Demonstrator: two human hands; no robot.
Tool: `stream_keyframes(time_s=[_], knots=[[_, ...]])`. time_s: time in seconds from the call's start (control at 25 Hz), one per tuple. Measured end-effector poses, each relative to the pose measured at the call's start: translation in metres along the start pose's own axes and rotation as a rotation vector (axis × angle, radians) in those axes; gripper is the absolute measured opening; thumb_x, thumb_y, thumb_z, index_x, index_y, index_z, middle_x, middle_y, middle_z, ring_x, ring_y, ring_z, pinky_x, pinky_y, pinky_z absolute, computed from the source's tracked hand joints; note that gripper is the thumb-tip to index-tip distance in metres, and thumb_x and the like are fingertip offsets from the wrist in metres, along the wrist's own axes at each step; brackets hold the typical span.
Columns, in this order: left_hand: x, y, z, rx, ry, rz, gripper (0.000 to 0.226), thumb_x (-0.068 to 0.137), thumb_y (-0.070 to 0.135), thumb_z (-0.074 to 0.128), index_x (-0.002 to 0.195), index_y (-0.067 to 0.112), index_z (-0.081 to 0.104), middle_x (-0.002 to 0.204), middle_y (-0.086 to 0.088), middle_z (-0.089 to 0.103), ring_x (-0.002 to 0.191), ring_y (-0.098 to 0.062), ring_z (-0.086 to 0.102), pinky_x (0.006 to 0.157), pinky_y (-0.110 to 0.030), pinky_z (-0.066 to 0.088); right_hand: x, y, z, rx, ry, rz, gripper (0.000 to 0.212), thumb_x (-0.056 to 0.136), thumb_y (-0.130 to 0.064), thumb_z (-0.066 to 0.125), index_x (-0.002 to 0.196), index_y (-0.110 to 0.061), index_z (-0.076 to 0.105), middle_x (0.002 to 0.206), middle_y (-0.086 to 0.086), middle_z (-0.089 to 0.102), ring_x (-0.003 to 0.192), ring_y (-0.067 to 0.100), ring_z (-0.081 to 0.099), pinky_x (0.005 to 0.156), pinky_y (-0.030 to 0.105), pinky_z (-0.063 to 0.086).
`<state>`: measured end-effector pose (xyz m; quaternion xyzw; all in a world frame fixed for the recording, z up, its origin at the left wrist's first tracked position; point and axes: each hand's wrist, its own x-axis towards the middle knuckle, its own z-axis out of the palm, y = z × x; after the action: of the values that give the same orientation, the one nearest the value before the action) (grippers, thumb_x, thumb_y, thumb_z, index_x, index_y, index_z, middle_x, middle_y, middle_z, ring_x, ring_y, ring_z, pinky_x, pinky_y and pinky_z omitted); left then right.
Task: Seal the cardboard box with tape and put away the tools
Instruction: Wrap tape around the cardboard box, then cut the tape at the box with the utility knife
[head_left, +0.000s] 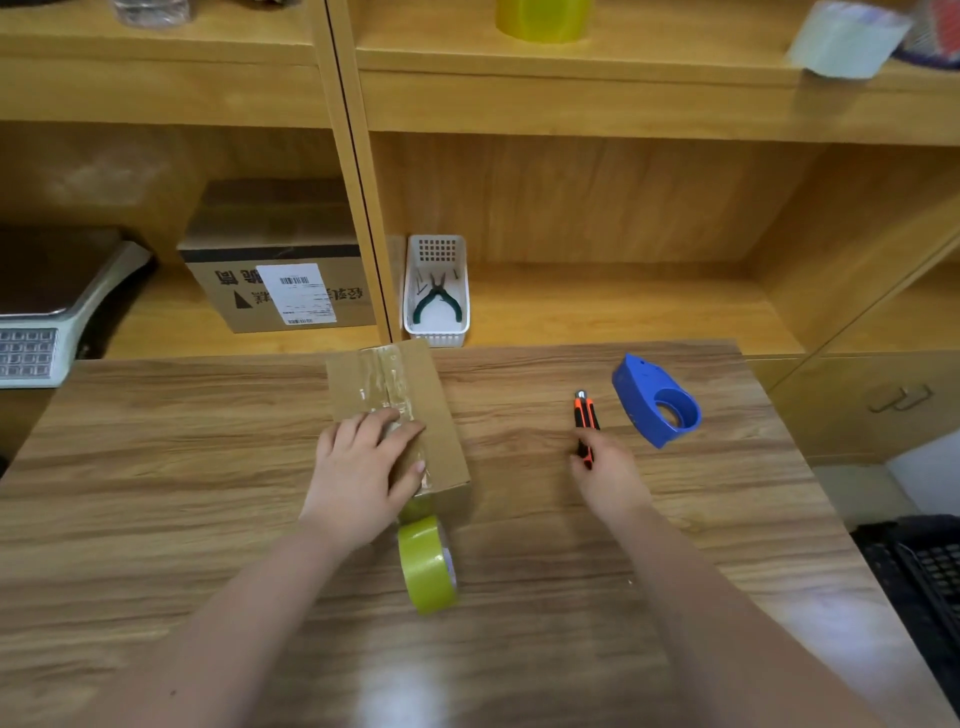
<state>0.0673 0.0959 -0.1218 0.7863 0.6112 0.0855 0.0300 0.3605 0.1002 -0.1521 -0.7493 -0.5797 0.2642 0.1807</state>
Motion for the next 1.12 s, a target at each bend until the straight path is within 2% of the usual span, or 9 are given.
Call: stream_keyframes(time_s=[0.16,0.32,0.4,0.52,0.6,0.76,0.84,0.92,1.12], knots=[[0.008,-0.012,0.001,-0.089,0.043,0.058,0.049,0.082,0.054,0.043,0.124,0.035,0.060,0.129,0.003,0.057,0.118,-0.020,0.043,0.100,-0.046,0.033,0.017,0.029,0.012,-0.072,-0.111,0.117,0.048,0.089,-0.014,0.050,0.136,-0.021,0.044,0.143,0.007,0.042,0.126,0.027,0.044,0.104,0.046,0.042],[0.014,-0.017,0.006,-0.132,0.076,0.069,0.049,0.081,0.054,0.047,0.124,0.035,0.061,0.129,0.004,0.056,0.119,-0.019,0.041,0.100,-0.040,0.026,0.031,0.042,0.027,-0.193,-0.219,0.205,0.062,0.087,-0.014,0.051,0.145,-0.024,0.030,0.157,0.002,0.017,0.139,0.029,0.023,0.112,0.048,0.030],[0.014,-0.018,0.008,-0.148,0.078,0.071,0.049,0.081,0.054,0.049,0.124,0.035,0.061,0.129,0.005,0.056,0.120,-0.019,0.041,0.099,-0.039,0.026,0.033,0.045,0.034,-0.212,-0.214,0.228,0.065,0.087,-0.015,0.052,0.146,-0.026,0.025,0.158,0.002,0.012,0.139,0.030,0.021,0.111,0.049,0.029],[0.013,-0.019,0.009,-0.163,0.079,0.065,0.049,0.081,0.054,0.049,0.125,0.036,0.060,0.130,0.006,0.055,0.121,-0.020,0.040,0.100,-0.039,0.026,0.039,0.047,0.041,-0.174,-0.108,0.231,0.056,0.091,-0.020,0.052,0.142,-0.025,0.030,0.151,0.010,0.027,0.131,0.034,0.031,0.106,0.051,0.035],[0.013,-0.020,0.010,-0.167,0.088,0.062,0.048,0.080,0.054,0.050,0.124,0.036,0.061,0.130,0.006,0.055,0.121,-0.020,0.040,0.100,-0.040,0.026,0.045,0.047,0.044,-0.174,-0.020,0.226,0.048,0.091,-0.022,0.052,0.137,-0.021,0.037,0.137,0.015,0.042,0.120,0.037,0.042,0.098,0.051,0.042],[0.012,-0.020,0.010,-0.170,0.098,0.059,0.049,0.081,0.054,0.050,0.125,0.036,0.061,0.131,0.005,0.056,0.123,-0.017,0.039,0.100,-0.039,0.026,0.053,0.038,0.047,-0.163,0.072,0.314,0.047,0.084,-0.008,0.060,0.126,-0.009,0.039,0.122,0.021,0.048,0.113,0.039,0.046,0.091,0.050,0.045],[0.011,-0.021,0.011,-0.158,0.082,0.063,0.050,0.082,0.054,0.047,0.127,0.035,0.059,0.133,0.005,0.054,0.124,-0.019,0.041,0.101,-0.042,0.028,0.053,0.032,0.047,-0.057,0.040,0.437,0.058,0.076,-0.010,0.071,0.122,-0.008,0.036,0.122,0.021,0.047,0.114,0.040,0.048,0.090,0.049,0.046],[0.009,-0.020,0.011,-0.155,0.049,0.064,0.051,0.084,0.054,0.044,0.129,0.033,0.057,0.137,0.003,0.051,0.127,-0.022,0.039,0.105,-0.045,0.029,0.047,0.029,0.047,0.075,-0.024,0.580,0.066,0.072,-0.018,0.076,0.124,-0.005,0.037,0.116,0.020,0.052,0.105,0.036,0.054,0.082,0.043,0.048],[-0.002,-0.019,-0.001,-0.124,-0.040,0.091,0.056,0.087,0.053,0.031,0.132,0.028,0.053,0.139,-0.001,0.047,0.131,-0.024,0.031,0.107,-0.047,0.028,0.019,0.022,0.043,0.509,-0.145,0.740,0.044,0.079,-0.005,0.063,0.120,0.005,0.050,0.089,0.017,0.059,0.071,0.025,0.056,0.052,0.031,0.041]])
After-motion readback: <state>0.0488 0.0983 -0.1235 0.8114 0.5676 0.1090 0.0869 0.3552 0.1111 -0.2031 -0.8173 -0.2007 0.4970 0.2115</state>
